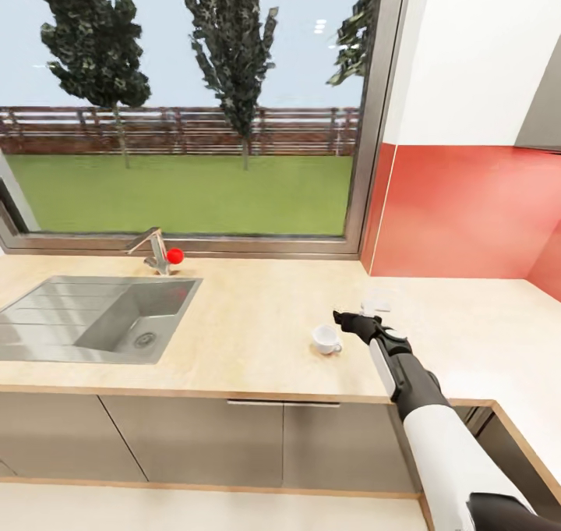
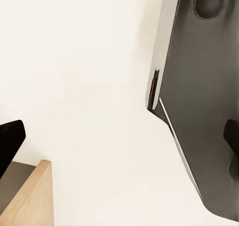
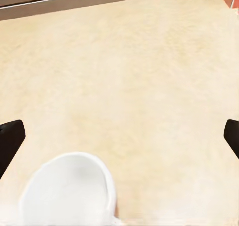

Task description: Set up a coffee station on the kitchen countertop: keep the coffee maker on the countertop, move the bottle of coffee from the kitchen shelf to the counter next to the coffee maker, place a paper coffee filter on top of the coffee maker, put the saucer next to the coffee maker with the coffee cup on the saucer, and place the electric kettle next to the coffee maker.

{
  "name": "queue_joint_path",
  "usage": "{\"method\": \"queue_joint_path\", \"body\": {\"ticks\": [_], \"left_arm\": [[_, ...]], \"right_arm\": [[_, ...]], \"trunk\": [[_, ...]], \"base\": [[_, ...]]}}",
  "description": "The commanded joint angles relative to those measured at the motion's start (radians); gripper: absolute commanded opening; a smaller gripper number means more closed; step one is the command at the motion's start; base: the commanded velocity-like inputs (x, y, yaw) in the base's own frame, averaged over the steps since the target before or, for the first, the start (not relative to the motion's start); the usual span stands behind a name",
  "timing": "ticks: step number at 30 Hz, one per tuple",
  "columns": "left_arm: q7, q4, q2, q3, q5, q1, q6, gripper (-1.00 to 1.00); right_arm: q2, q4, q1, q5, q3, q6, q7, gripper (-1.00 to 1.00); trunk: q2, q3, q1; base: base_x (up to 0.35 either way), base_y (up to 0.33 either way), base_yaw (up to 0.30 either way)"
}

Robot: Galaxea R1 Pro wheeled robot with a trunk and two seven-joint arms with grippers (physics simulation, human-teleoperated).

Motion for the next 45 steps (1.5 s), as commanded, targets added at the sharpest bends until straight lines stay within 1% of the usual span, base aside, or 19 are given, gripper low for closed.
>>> {"method": "queue_joint_path", "body": {"ticks": [1, 9, 17, 20, 31, 45], "left_arm": [[0.001, 0.004, 0.001, 0.009, -0.01, -0.002, -0.007, 1.0], [0.001, 0.004, 0.001, 0.009, -0.01, -0.002, -0.008, 1.0], [0.001, 0.004, 0.001, 0.009, -0.011, -0.002, -0.007, 1.0], [0.001, 0.004, 0.001, 0.009, -0.011, -0.002, -0.007, 1.0], [0.001, 0.004, 0.001, 0.009, -0.01, 0.004, -0.008, 1.0], [0.001, 0.004, 0.001, 0.009, -0.011, 0.006, -0.009, 1.0]], "right_arm": [[0.001, 0.012, -0.001, -0.004, -0.005, 0.005, 0.005, 1.0], [0.001, 0.087, -0.001, -0.005, -0.005, 0.005, 0.005, 1.0], [0.0, 0.117, -0.001, -0.004, -0.005, 0.005, 0.005, 1.0], [0.0, 0.15, -0.001, -0.004, -0.005, 0.005, 0.004, 1.0], [0.0, 0.156, -0.001, -0.003, -0.005, 0.005, 0.002, 1.0], [0.0, 0.188, -0.001, -0.004, -0.005, 0.005, 0.002, 1.0]], "trunk": [[-0.002, -0.002, 0.001], [-0.002, -0.002, 0.001], [-0.002, -0.002, 0.001], [-0.002, -0.002, 0.001], [-0.002, -0.002, 0.001], [-0.002, -0.002, 0.001]], "base": [[0.005, 0.0, 0.0], [0.001, 0.0, 0.0], [0.0, 0.0, 0.0], [0.0, 0.0, 0.0], [0.13, 0.0, 0.0], [0.009, 0.0, 0.0]]}}
